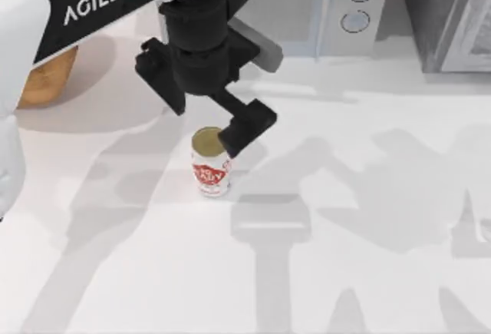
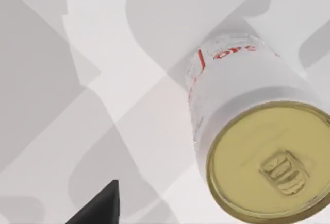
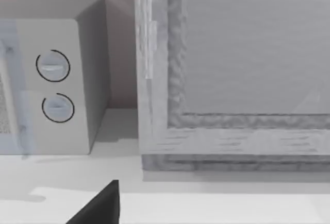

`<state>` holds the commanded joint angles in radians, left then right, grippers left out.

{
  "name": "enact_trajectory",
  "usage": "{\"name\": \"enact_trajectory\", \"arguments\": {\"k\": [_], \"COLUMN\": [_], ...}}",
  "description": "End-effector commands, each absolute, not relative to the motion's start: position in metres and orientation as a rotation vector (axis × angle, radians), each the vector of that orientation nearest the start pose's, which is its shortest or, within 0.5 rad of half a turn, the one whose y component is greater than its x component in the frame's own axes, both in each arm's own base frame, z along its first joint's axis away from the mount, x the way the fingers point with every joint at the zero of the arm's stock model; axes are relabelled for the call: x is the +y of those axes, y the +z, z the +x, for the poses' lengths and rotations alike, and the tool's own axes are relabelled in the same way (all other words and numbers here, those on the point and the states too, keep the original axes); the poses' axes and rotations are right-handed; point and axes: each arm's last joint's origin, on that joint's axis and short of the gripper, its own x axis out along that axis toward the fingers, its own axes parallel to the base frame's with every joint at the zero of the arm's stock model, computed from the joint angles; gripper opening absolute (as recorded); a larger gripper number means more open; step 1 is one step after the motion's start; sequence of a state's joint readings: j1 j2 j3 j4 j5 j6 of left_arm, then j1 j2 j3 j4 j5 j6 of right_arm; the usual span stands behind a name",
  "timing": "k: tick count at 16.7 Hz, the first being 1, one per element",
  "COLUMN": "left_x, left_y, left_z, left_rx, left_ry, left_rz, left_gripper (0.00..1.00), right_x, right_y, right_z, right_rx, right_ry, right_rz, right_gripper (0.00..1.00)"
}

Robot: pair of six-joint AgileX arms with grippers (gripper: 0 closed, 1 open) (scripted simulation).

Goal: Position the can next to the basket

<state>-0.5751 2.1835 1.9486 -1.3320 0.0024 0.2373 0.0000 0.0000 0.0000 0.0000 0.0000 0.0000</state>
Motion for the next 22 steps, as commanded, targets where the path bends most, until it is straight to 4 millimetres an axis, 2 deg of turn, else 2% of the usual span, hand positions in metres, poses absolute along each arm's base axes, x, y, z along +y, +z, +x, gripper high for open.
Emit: {"name": "enact_trajectory", "arguments": {"k": [6, 8, 13, 18, 22], "left_x": [-0.229, -0.23, -0.231, -0.231, -0.231], "left_y": [0.216, 0.205, 0.161, 0.157, 0.157], "left_z": [0.366, 0.365, 0.365, 0.365, 0.365], "left_rx": [1.477, 1.479, 1.475, 1.477, 1.477], "left_ry": [-0.625, -0.629, -0.629, -0.629, -0.629], "left_rz": [0.626, 0.63, 0.629, 0.629, 0.629], "left_gripper": [1.0, 1.0, 1.0, 1.0, 0.7], "right_x": [-0.001, -0.001, -0.001, -0.001, -0.001], "right_y": [0.16, 0.16, 0.16, 0.16, 0.16], "right_z": [0.106, 0.106, 0.106, 0.106, 0.106], "right_rx": [0.0, 0.0, 0.0, 0.0, 0.0], "right_ry": [0.0, 0.0, 0.0, 0.0, 0.0], "right_rz": [0.0, 0.0, 0.0, 0.0, 0.0], "right_gripper": [1.0, 1.0, 1.0, 1.0, 1.0]}}
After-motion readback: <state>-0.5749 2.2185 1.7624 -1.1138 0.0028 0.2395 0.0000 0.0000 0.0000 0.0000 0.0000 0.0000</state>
